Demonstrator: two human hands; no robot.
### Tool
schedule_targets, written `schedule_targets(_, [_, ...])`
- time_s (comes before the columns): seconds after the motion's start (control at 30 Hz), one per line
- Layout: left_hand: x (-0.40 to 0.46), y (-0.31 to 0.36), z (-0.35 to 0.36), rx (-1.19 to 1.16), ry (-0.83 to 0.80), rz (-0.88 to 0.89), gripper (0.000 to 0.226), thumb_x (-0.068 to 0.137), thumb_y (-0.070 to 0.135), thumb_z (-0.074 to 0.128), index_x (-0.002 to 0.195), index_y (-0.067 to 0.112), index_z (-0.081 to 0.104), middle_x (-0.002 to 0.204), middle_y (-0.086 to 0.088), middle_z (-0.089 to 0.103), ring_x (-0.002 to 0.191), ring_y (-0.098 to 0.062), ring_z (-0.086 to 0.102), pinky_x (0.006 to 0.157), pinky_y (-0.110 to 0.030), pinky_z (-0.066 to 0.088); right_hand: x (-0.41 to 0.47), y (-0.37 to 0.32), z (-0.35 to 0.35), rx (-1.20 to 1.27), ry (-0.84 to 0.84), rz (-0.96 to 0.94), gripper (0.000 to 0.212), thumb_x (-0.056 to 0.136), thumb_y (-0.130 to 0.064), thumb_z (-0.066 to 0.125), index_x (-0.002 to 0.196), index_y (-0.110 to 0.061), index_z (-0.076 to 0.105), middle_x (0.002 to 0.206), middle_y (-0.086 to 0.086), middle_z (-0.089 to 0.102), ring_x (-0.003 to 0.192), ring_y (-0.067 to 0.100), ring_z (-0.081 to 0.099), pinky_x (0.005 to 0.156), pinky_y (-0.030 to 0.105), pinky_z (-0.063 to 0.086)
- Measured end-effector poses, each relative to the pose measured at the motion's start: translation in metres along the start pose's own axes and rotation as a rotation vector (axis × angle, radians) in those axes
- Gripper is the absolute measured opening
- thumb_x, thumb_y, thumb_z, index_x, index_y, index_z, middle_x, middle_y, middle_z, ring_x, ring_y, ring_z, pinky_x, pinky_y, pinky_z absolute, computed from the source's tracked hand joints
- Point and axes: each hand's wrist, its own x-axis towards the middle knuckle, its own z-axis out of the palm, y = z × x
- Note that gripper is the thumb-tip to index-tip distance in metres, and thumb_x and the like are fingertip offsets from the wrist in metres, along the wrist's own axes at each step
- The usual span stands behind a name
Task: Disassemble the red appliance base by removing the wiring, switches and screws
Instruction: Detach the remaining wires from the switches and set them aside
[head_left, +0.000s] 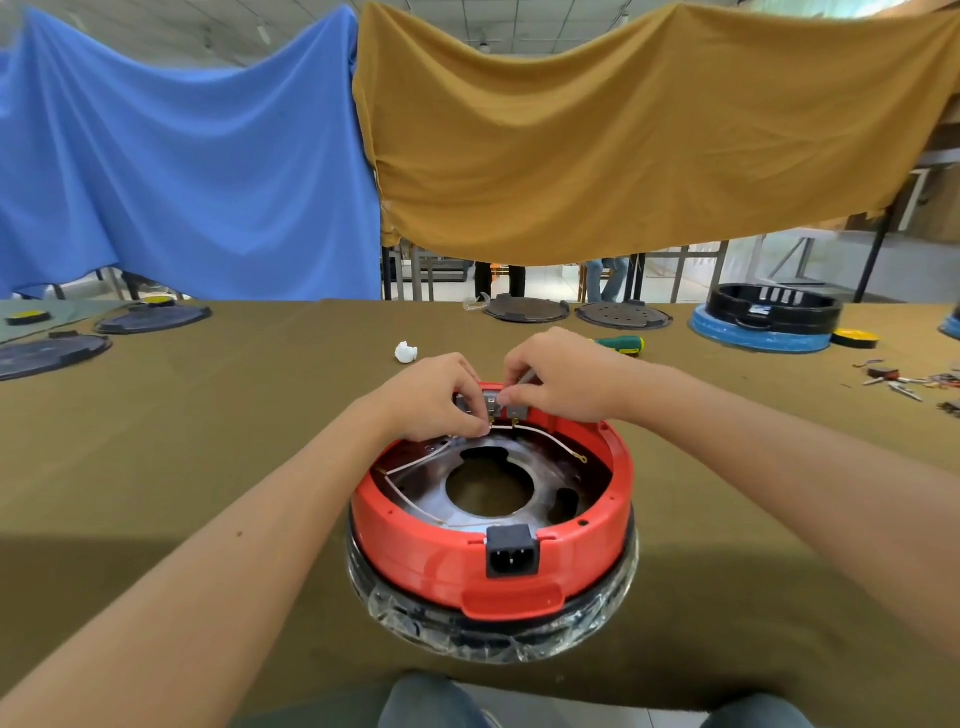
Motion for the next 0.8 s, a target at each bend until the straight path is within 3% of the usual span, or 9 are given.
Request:
schedule_targets(0.17, [-0.001,0.002,0.000,0.009,-0.002,-0.002,0.008,0.078,0.024,0.078,0.075,0.030,0.076,0.103,0.012,0.054,0.087,0.017,0.049,0.080,-0.022,0.042,0.017,0.004,-0.014,0.170,-0.109,0.085,0.027,0.093,-0.024,0.066,0.068,-0.017,0.065,0.068,-0.006,0.062,0.064,0.008,0.058,0.060,0.021,0.048])
schedule_targets(0.27, [-0.001,0.002,-0.001,0.006,0.001,-0.017,0.008,0.078,0.023,0.078,0.075,0.031,0.076,0.105,0.012,0.053,0.088,0.008,0.053,0.082,-0.023,0.043,0.034,0.004,-0.021,0.245,-0.221,0.139,0.025,0.091,-0.013,0.066,0.067,-0.012,0.064,0.075,-0.006,0.065,0.081,0.015,0.065,0.065,0.021,0.057])
schedule_targets(0.4, [-0.001,0.001,-0.001,-0.004,0.003,-0.016,0.006,0.078,0.023,0.078,0.076,0.029,0.078,0.105,0.013,0.054,0.092,0.010,0.052,0.079,-0.017,0.042,0.044,0.006,-0.026,0.314,-0.302,0.201,0.027,0.090,-0.009,0.066,0.064,-0.011,0.061,0.051,-0.008,0.049,0.053,0.010,0.044,0.059,0.020,0.053])
schedule_targets(0.57, [-0.002,0.000,0.000,-0.026,0.007,-0.007,0.006,0.077,0.021,0.078,0.076,0.027,0.078,0.101,0.013,0.056,0.092,0.018,0.048,0.075,-0.009,0.039,0.044,0.007,-0.026,0.405,-0.293,0.224,0.027,0.091,-0.009,0.067,0.064,-0.011,0.062,0.053,-0.005,0.038,0.048,0.009,0.037,0.054,0.019,0.050])
schedule_targets(0.7, [-0.003,0.000,-0.001,-0.017,0.015,-0.005,0.006,0.077,0.021,0.078,0.075,0.026,0.078,0.102,0.013,0.056,0.090,0.018,0.049,0.070,-0.004,0.038,0.037,0.004,-0.024,0.298,-0.229,0.171,0.026,0.093,-0.011,0.065,0.067,-0.009,0.065,0.051,-0.015,0.056,0.051,0.000,0.054,0.055,0.015,0.048])
schedule_targets(0.8, [-0.003,0.001,-0.001,-0.006,0.006,-0.007,0.009,0.078,0.023,0.078,0.072,0.030,0.075,0.105,0.012,0.054,0.091,0.007,0.054,0.076,-0.014,0.042,0.026,0.003,-0.013,0.184,-0.139,0.089,0.026,0.094,-0.020,0.065,0.070,-0.010,0.066,0.061,-0.009,0.061,0.054,0.002,0.054,0.053,0.014,0.046])
